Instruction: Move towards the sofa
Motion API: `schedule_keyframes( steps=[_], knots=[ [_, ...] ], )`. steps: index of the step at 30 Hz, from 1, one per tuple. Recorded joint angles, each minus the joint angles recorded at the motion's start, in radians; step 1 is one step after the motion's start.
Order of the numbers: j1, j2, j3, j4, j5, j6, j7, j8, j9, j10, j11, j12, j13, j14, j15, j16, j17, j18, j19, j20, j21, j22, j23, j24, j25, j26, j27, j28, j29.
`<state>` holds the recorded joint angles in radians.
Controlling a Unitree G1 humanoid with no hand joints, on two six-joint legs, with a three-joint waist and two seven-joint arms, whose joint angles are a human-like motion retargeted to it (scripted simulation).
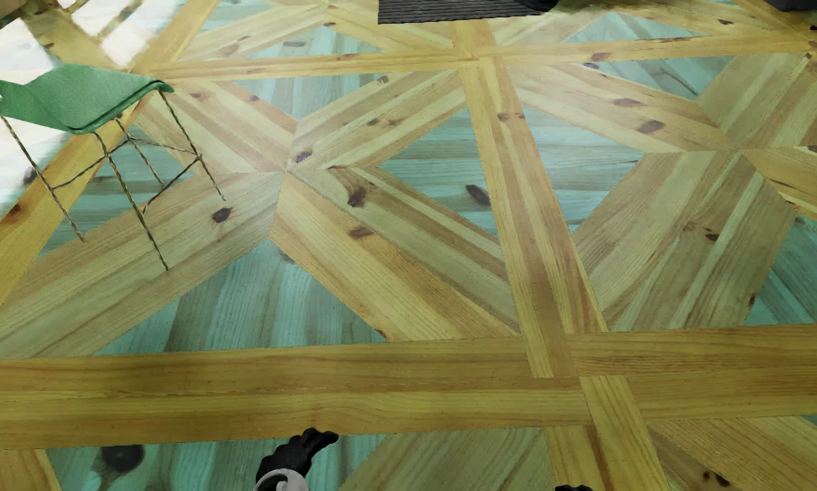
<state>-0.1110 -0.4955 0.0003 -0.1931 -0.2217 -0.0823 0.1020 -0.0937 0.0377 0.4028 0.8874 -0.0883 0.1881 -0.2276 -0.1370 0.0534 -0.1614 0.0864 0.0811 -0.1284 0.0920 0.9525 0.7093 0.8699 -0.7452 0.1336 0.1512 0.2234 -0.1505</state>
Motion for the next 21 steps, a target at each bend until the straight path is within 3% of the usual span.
schedule_keyframes(
  steps=[2,3,4,6,8,9,12,14,16,17,19,21],
  knots=[
    [0.054,-0.016,-0.014,0.005,0.049,0.012,-0.017,-0.033,-0.010,-0.042,-0.314,-0.037,-0.020,-0.015,0.047,0.009,0.014,-0.001,-0.004,-0.046,-0.012,-0.032,0.006,0.005,-0.009,-0.038,0.005,-0.015,0.010],
    [0.081,-0.013,-0.018,0.006,0.078,0.018,-0.028,-0.031,-0.016,-0.064,-0.471,-0.053,-0.023,-0.019,0.091,0.009,0.024,-0.002,0.044,-0.072,-0.026,-0.043,0.010,0.008,-0.010,-0.053,0.010,-0.026,0.012],
    [0.108,-0.002,-0.021,0.007,0.107,0.025,-0.041,-0.021,-0.022,-0.087,-0.618,-0.066,-0.023,-0.021,0.116,0.006,0.037,-0.002,0.056,-0.097,-0.042,-0.052,0.014,0.009,-0.010,-0.063,0.015,-0.036,0.012],
    [0.158,-0.009,-0.025,0.005,0.139,0.036,-0.067,0.026,-0.029,-0.094,-0.700,-0.072,-0.014,-0.037,0.109,-0.009,0.053,-0.002,0.137,-0.134,-0.064,-0.066,0.024,0.004,-0.018,-0.075,0.019,-0.050,0.017],
    [0.219,0.022,-0.029,0.024,0.161,0.050,-0.088,0.023,-0.037,-0.096,-0.673,-0.049,-0.004,-0.028,0.238,-0.018,0.071,-0.005,0.023,-0.155,-0.065,-0.076,0.052,-0.004,-0.040,-0.078,0.022,-0.052,0.032],
    [0.242,0.052,-0.031,0.039,0.171,0.062,-0.099,0.013,-0.042,-0.082,-0.664,-0.028,0.002,0.002,0.281,-0.022,0.080,-0.010,-0.007,-0.159,-0.068,-0.070,0.071,-0.006,-0.051,-0.069,0.027,-0.050,0.038],
    [0.252,0.135,-0.030,0.101,0.206,0.108,-0.132,-0.043,-0.062,0.027,-0.643,0.051,0.009,0.187,0.214,-0.024,0.101,-0.030,-0.031,-0.162,-0.072,-0.011,0.144,0.008,-0.084,0.009,0.044,-0.057,0.060],
    [0.191,0.175,-0.032,0.145,0.232,0.130,-0.147,-0.079,-0.069,0.204,-0.612,0.086,0.003,0.323,0.152,0.015,0.109,-0.110,-0.081,-0.205,-0.062,0.024,0.166,0.040,-0.106,0.019,0.033,-0.095,0.074],
    [0.052,0.182,-0.036,0.213,0.260,0.150,-0.141,-0.122,-0.062,0.494,-0.530,0.110,-0.027,0.460,0.070,0.093,0.126,-0.267,-0.120,-0.239,-0.041,0.013,0.164,0.061,-0.119,-0.010,0.016,-0.138,0.073],
    [-0.029,0.192,-0.036,0.257,0.276,0.162,-0.141,-0.150,-0.055,0.638,-0.498,0.126,-0.041,0.516,0.030,0.134,0.129,-0.295,-0.125,-0.225,-0.034,-0.006,0.181,0.046,-0.125,-0.020,-0.012,-0.154,0.053],
    [-0.176,0.245,-0.031,0.307,0.305,0.182,-0.157,-0.193,-0.041,0.826,-0.482,0.146,-0.078,0.407,-0.031,0.165,0.129,-0.253,-0.130,-0.158,-0.026,-0.026,0.204,-0.011,-0.140,0.007,-0.039,-0.135,0.013],
    [-0.290,0.302,-0.018,0.308,0.322,0.189,-0.165,-0.204,-0.030,0.836,-0.477,0.163,-0.117,0.268,-0.081,0.156,0.128,-0.212,-0.131,-0.085,-0.019,-0.050,0.205,-0.065,-0.147,0.049,-0.030,-0.070,-0.003]
  ],
)
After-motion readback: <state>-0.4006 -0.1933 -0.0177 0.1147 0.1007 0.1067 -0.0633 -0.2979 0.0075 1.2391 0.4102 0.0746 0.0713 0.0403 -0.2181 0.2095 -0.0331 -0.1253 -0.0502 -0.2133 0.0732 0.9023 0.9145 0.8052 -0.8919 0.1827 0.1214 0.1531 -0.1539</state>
